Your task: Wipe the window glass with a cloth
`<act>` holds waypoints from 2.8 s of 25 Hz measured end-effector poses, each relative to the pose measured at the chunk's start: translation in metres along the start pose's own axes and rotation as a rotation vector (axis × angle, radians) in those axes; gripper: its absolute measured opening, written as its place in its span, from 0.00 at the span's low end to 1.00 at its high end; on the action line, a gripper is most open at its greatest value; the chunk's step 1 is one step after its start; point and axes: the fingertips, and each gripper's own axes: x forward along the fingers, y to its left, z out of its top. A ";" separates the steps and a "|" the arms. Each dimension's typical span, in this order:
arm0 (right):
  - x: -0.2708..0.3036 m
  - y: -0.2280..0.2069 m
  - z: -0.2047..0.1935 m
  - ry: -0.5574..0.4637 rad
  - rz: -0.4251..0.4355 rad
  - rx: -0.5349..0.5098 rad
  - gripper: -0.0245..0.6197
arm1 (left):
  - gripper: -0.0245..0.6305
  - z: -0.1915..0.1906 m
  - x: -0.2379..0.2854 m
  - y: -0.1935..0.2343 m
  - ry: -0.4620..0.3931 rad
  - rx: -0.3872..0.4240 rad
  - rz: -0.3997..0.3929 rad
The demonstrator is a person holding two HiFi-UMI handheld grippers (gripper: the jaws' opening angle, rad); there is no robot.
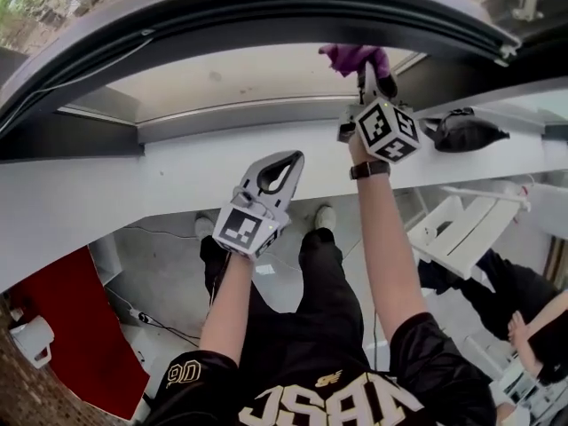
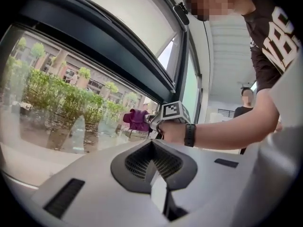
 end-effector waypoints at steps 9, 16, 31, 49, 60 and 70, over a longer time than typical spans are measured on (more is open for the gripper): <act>-0.014 0.042 -0.031 0.024 -0.047 0.043 0.16 | 0.06 -0.022 -0.049 0.070 0.039 -0.028 0.076; -0.018 0.329 -0.142 0.212 0.470 -0.106 0.16 | 0.06 -0.028 -0.204 0.161 0.074 -0.060 0.272; 0.043 0.504 -0.215 0.289 0.575 -0.016 0.16 | 0.06 0.004 -0.328 0.213 0.030 -0.083 0.484; -0.012 -0.096 -0.042 0.066 -0.231 0.214 0.16 | 0.06 -0.076 -0.020 0.008 0.037 -0.210 0.084; 0.007 0.156 -0.144 0.232 0.195 0.013 0.16 | 0.06 -0.047 -0.150 0.132 0.034 -0.152 0.337; 0.029 0.519 -0.301 0.425 0.695 -0.056 0.16 | 0.06 0.001 -0.332 0.255 0.044 0.051 0.607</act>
